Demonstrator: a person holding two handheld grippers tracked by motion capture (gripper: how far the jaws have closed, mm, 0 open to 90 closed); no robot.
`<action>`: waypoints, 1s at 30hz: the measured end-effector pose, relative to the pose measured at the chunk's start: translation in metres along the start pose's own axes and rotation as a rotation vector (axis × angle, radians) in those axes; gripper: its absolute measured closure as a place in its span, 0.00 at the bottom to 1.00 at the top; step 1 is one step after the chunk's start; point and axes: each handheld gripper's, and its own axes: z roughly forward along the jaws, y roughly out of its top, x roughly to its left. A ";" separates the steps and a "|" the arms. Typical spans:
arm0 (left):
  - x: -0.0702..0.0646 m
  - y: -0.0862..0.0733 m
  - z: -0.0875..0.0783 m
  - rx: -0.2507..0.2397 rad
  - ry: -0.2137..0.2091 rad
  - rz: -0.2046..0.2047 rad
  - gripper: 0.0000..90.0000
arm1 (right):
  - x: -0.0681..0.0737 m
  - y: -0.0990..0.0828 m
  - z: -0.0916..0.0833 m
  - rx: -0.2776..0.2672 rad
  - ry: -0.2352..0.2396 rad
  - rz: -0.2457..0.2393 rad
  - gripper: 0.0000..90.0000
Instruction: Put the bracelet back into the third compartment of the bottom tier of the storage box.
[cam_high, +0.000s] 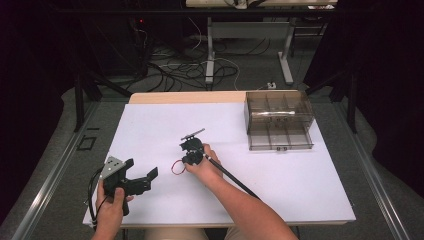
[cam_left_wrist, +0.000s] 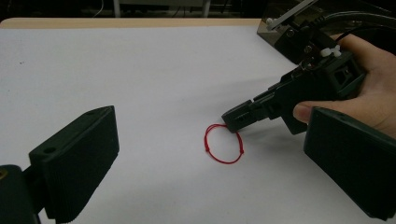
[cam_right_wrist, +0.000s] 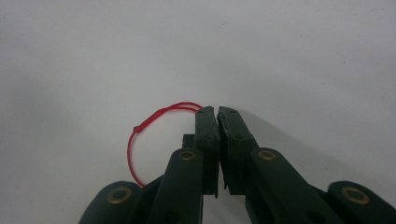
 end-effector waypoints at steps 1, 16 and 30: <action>0.000 0.000 0.000 0.000 0.000 0.000 0.04 | 0.000 0.000 0.000 0.000 0.000 0.000 0.98; 0.000 0.000 -0.001 -0.001 0.002 0.002 0.04 | 0.001 -0.001 0.000 -0.018 0.024 0.018 1.00; 0.000 0.000 0.000 -0.003 0.004 0.000 0.04 | 0.002 0.002 -0.008 -0.039 0.031 0.035 1.00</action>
